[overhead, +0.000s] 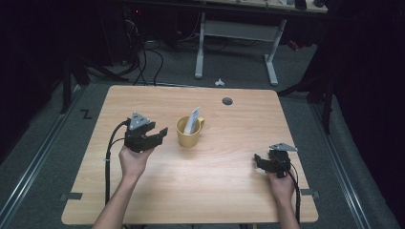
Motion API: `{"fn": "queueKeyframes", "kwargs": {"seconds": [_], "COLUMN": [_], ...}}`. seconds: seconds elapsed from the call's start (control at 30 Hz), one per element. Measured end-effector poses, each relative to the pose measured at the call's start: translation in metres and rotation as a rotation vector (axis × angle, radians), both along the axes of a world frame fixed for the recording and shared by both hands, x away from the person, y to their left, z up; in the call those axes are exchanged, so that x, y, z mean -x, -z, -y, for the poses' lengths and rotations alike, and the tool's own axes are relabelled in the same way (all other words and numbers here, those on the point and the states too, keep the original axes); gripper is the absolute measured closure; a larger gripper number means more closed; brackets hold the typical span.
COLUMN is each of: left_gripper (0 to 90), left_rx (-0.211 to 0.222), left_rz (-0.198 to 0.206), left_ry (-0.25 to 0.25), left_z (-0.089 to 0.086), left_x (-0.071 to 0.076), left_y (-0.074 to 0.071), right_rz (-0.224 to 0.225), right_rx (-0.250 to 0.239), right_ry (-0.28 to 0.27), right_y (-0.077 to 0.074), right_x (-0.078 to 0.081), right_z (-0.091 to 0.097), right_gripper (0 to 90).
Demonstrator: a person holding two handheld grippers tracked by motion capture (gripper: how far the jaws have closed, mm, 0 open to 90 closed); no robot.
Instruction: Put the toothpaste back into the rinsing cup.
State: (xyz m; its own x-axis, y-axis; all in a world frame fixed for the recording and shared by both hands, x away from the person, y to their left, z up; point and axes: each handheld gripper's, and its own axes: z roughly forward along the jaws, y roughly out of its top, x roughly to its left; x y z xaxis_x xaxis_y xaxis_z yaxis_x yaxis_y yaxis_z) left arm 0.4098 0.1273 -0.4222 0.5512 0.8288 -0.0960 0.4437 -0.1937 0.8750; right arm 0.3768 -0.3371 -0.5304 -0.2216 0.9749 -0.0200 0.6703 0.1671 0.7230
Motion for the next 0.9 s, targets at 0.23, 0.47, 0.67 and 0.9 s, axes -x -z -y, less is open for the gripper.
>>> {"fn": "queueKeyframes", "kwargs": {"seconds": [0.23,0.47,0.67,0.9], "left_gripper": [44.8,44.8,44.8,44.8], "left_rx": [0.016,0.020,0.017,0.020], "left_rz": [-0.006,-0.006,-0.004,-0.011], "left_ry": [-0.012,-0.020,-0.019,-0.021], "left_z": [-0.007,-0.011,-0.012,-0.016], "left_x": [0.004,0.009,0.012,0.015], "left_y": [0.002,0.004,0.005,0.007], "right_rz": [-0.001,0.000,0.000,0.000], "right_rx": [0.001,0.000,0.000,0.000], "right_ry": [0.000,0.000,0.000,0.000], "right_y": [0.000,0.000,0.000,0.000], "right_x": [0.000,0.000,0.000,0.000], "right_z": [0.000,0.000,0.000,0.000], "right_gripper": [29.2,29.2,29.2,29.2]}}
